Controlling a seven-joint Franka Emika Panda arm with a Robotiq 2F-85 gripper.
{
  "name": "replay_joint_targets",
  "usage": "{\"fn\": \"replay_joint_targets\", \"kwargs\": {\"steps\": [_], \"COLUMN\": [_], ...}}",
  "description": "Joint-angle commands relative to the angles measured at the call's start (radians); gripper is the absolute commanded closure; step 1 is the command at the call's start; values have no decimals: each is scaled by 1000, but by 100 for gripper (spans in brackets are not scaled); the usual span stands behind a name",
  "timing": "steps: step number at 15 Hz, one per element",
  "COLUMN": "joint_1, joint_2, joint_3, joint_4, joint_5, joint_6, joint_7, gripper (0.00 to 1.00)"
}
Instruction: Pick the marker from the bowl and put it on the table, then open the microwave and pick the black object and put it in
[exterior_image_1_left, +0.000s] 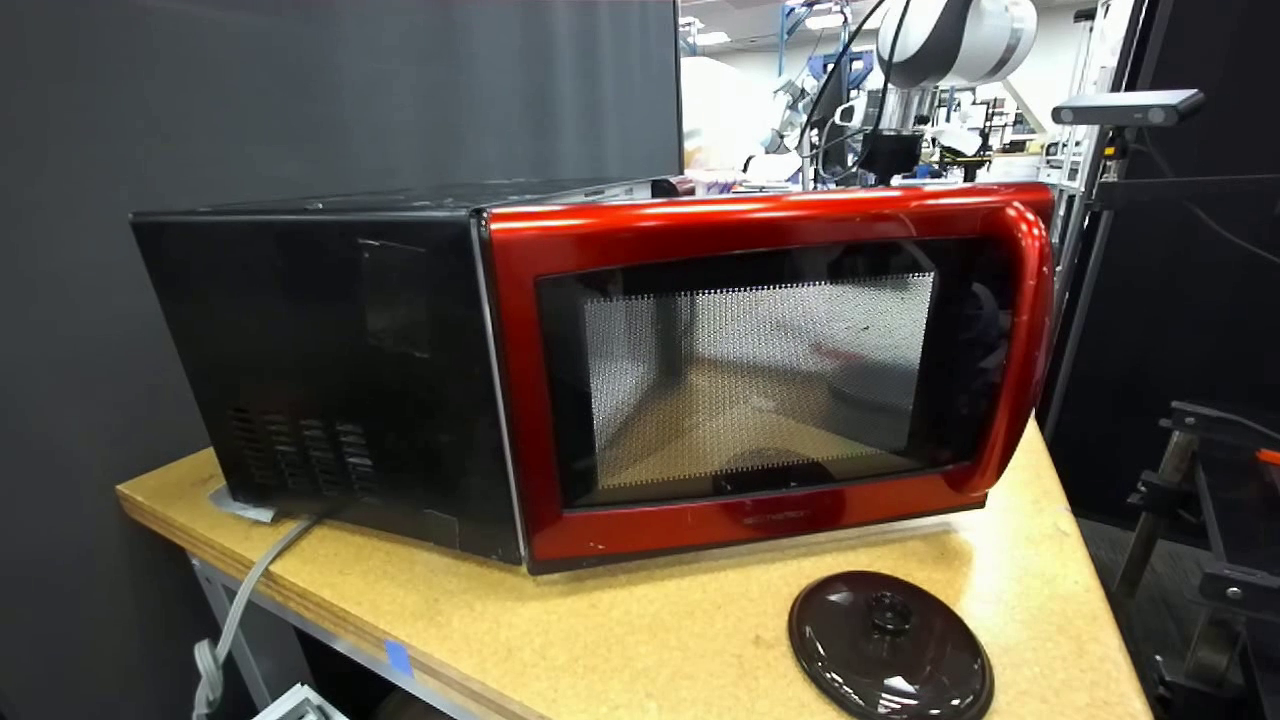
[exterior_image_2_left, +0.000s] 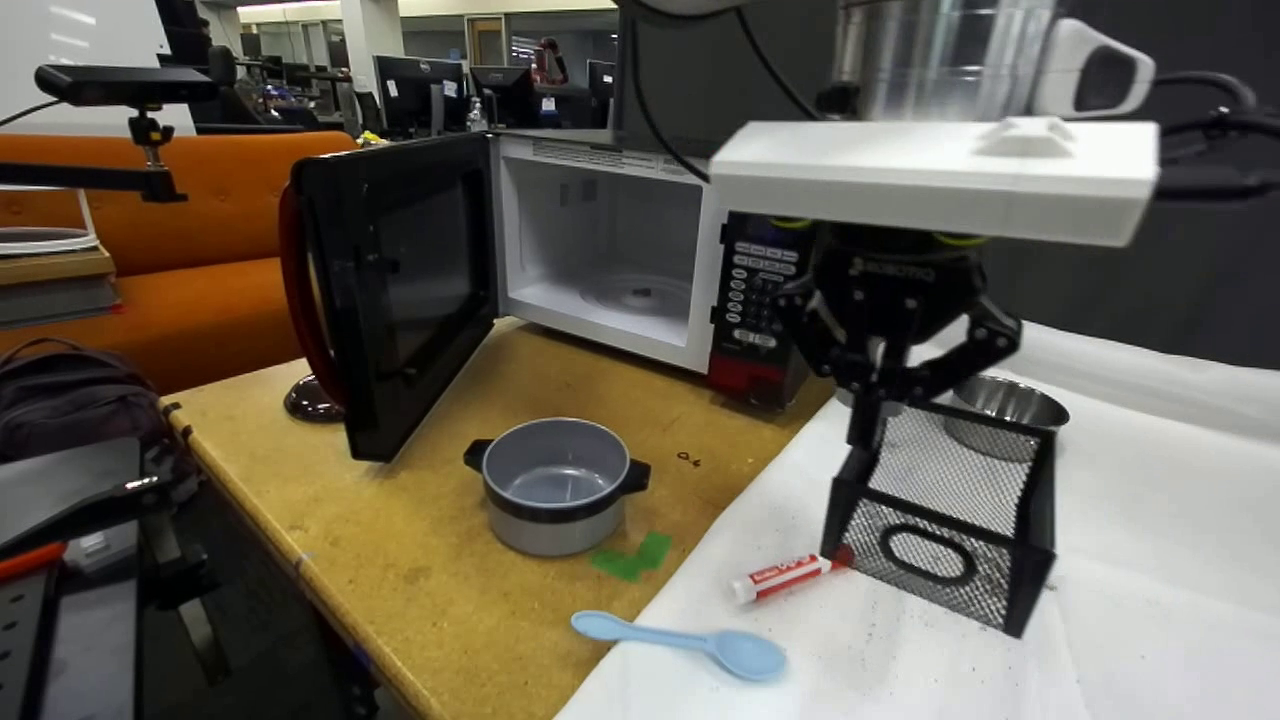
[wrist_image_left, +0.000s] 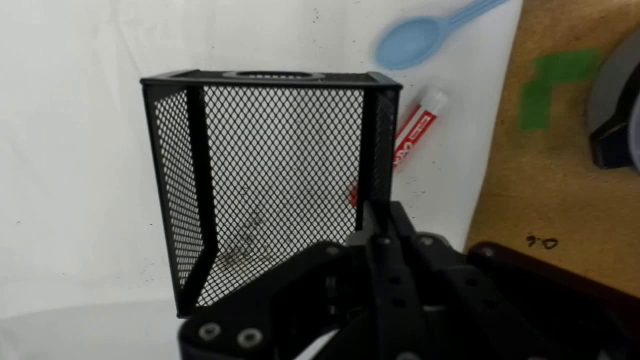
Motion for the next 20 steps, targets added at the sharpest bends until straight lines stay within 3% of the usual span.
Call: {"fn": "replay_joint_targets", "kwargs": {"steps": [1, 9, 16, 17, 20], "joint_1": [34, 194, 252, 257, 263], "joint_2": [-156, -321, -324, -312, -309], "joint_3": [17, 7, -10, -12, -17], "joint_4": [-168, -305, -294, -295, -295], "joint_5": [10, 33, -24, -5, -5], "joint_6": [10, -53, -97, -80, -80], "joint_7": [-132, -486, -797, -717, -721], "gripper": [100, 100, 100, 100, 98]}}
